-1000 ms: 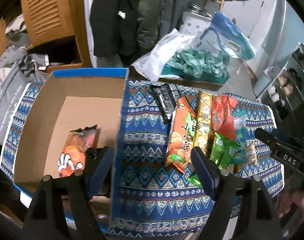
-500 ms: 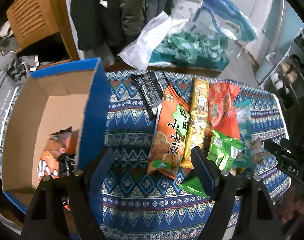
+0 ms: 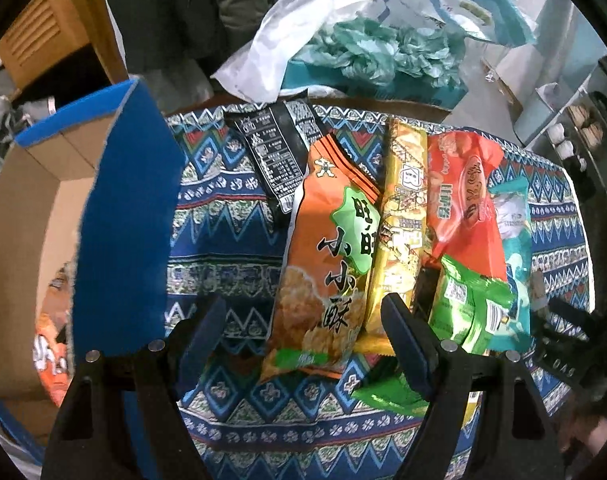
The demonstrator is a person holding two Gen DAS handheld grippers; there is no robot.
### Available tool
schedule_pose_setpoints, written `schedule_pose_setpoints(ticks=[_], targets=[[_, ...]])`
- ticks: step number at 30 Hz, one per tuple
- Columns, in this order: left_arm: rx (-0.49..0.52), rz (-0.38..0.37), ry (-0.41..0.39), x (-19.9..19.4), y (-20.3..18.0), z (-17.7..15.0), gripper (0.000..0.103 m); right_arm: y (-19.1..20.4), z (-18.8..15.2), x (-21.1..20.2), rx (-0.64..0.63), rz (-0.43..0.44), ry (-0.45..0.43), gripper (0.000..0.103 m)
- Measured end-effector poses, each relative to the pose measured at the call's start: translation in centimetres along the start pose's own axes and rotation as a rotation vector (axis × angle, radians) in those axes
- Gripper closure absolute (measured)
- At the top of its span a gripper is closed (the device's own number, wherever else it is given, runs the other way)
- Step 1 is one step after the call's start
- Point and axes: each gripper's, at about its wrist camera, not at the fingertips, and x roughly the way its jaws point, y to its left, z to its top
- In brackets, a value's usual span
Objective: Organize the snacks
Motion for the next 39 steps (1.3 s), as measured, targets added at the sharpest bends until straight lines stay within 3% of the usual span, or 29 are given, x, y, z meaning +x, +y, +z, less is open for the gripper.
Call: schedule_pose_setpoints(ticks=[10,18,24,28,31,39], targets=[[-0.030,-0.029,0.037,2.3,-0.3,0.9,0.022,-0.3,-0.2,2.4,0.028,0.042,0.039,0.027],[0.009,-0.010,0.065,4.2,-1.4,1.5,0.022,-1.4,-0.4,3.2,0.043,0.064,0.047,0.027],[0.013,-0.040,0.082,5.8,-1.5,1.3,0.022,-2.1,-0.7,4.2,0.051,0.088,0.050,0.028],[-0.011,-0.109,0.062,5.6,-0.9,0.8,0.042,-2.3,-1.0,4.6,0.052,0.097,0.045,0.034],[0.006,-0.093,0.044,5.0,-1.0,0.9,0.062,-1.7,-1.0,4.4,0.040,0.096,0.037,0.044],[0.023,-0.063,0.029,4.1,-0.8,0.4,0.067,-1.1,-1.3,2.8,0.037,0.056,0.000,0.048]])
